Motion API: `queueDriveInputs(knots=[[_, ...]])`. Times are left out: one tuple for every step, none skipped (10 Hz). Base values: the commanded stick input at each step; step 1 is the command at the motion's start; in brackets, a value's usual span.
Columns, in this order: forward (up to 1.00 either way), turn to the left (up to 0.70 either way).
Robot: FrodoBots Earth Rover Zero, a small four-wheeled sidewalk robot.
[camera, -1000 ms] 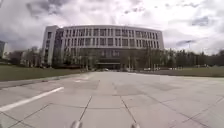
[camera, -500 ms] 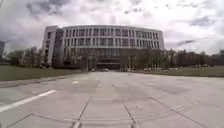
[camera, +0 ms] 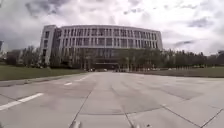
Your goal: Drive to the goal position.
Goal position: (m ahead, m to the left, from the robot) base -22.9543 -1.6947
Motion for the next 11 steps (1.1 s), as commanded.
queueDriveInputs(knots=[[1.0, 0.0], [1.0, -0.2], [1.0, -0.05], [1.0, 0.0], [1.0, 0.0], [1.0, 0.0], [1.0, 0.0], [0.46, 0.0], [0.0, -0.36], [0.0, -0.86], [0.0, -0.86]])
